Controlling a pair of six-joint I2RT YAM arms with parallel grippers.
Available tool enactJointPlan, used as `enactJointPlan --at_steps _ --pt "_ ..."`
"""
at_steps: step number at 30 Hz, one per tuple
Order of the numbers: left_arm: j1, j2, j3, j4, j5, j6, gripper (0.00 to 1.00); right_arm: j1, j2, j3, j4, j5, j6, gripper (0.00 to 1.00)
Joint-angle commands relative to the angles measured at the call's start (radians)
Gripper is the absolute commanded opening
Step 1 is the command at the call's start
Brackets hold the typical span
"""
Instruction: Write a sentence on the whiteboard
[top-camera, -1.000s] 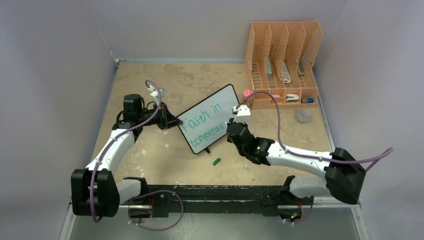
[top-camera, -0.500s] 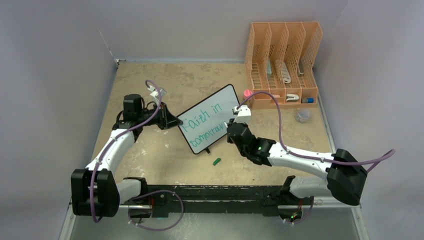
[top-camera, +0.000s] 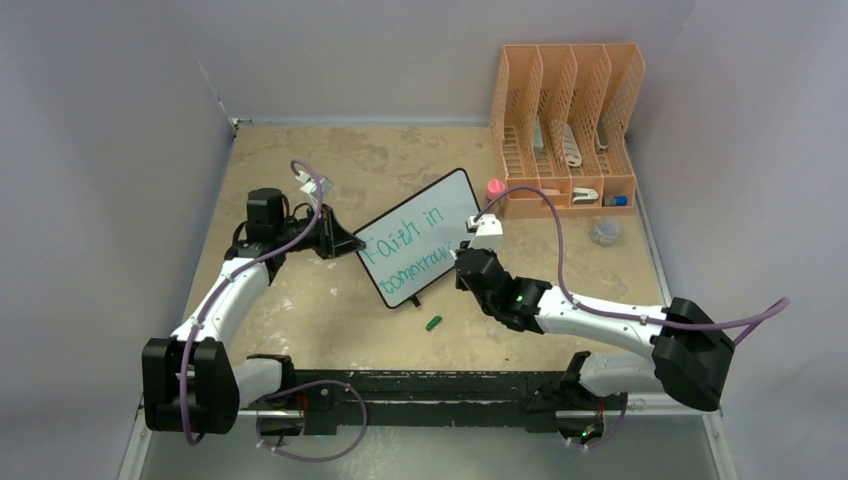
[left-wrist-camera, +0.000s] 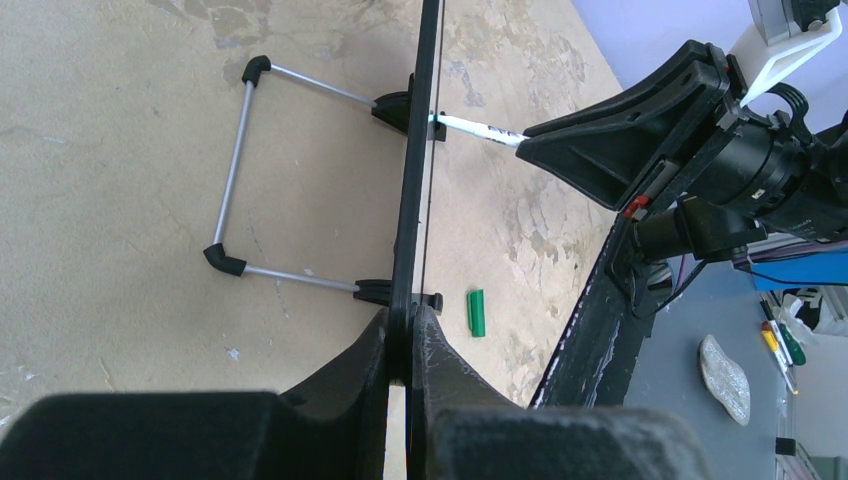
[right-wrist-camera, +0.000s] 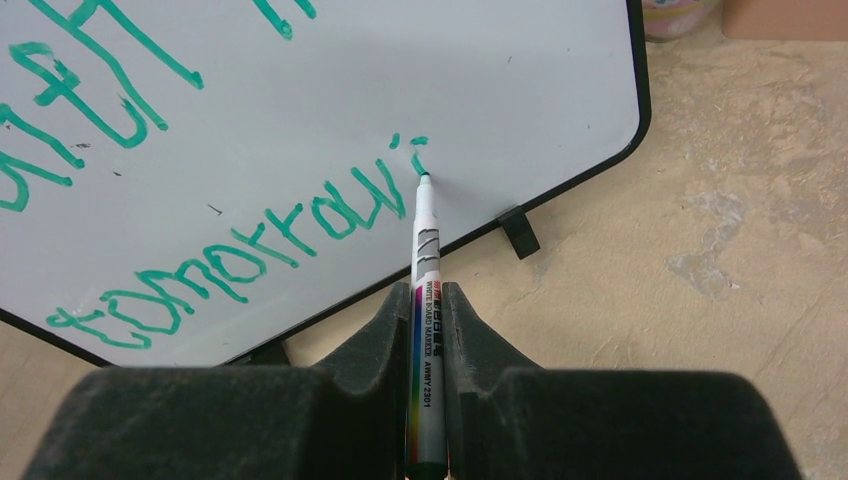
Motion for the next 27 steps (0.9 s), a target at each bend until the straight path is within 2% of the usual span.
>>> enactJointPlan --at_steps 1,9,27 --pt "-0.001 0.012 0.013 -0.046 -0.071 0.043 0.00 -0.004 0.017 0.018 -0.004 0.043 0.026 0.00" --pt "-0.002 0.011 0.013 -0.045 -0.069 0.043 0.00 -0.005 0.026 0.028 -0.016 0.074 0.044 0.00" --pt "-0.001 0.012 0.015 -0.042 -0.069 0.043 0.00 -0.006 0.013 0.020 -0.035 -0.010 0.075 0.00"
